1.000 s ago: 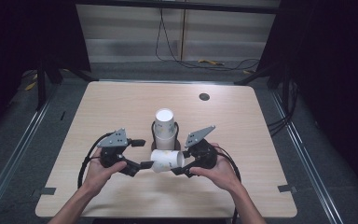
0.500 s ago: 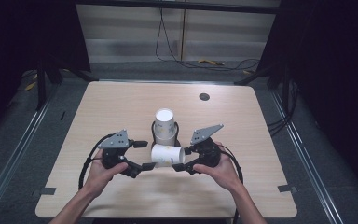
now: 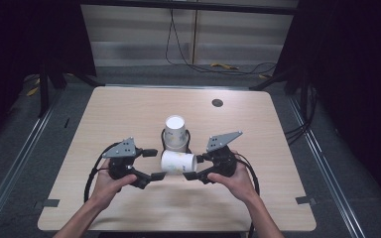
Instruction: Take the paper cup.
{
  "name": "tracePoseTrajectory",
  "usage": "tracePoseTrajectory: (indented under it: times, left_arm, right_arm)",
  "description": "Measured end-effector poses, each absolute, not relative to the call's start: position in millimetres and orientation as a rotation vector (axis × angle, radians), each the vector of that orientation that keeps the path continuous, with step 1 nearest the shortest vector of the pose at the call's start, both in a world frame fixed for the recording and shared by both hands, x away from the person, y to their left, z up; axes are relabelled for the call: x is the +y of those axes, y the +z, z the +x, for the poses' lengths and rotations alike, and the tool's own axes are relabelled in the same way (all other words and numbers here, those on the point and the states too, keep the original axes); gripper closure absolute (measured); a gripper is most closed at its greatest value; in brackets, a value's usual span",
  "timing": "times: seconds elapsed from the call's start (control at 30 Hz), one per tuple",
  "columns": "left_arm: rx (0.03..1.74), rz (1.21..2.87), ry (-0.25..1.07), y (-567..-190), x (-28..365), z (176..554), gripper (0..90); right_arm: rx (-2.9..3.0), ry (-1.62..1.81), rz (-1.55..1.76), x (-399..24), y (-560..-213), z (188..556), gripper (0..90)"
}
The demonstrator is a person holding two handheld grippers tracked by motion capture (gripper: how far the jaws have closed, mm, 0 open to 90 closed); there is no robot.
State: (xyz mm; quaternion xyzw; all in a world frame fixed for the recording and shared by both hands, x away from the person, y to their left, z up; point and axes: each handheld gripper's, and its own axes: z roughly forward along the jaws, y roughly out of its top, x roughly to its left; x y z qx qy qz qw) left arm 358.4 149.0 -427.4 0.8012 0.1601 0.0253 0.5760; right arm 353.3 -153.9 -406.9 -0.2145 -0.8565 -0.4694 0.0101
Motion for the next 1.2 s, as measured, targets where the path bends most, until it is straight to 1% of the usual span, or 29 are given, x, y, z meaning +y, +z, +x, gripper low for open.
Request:
tracePoseTrajectory:
  times: [0.37,0.53,0.97,1.2]
  left_arm:
    - [0.363,1.834,0.072,-425.6,148.4,356.0,16.2]
    - [0.349,1.817,0.032,-425.7,148.7,356.3,16.0]
    - [0.370,1.800,0.033,-426.1,149.3,356.8,15.5]
    - [0.370,1.770,-0.002,-424.8,149.8,357.1,15.5]
  right_arm:
    - [-2.661,-1.513,-0.667,-151.9,-404.5,352.2,38.2]
    - [-2.623,-1.546,-0.673,-153.9,-404.6,353.0,38.1]
    - [-2.583,-1.582,-0.664,-151.3,-407.2,353.6,38.2]
    - [-2.567,-1.633,-0.663,-152.0,-405.5,352.6,38.3]
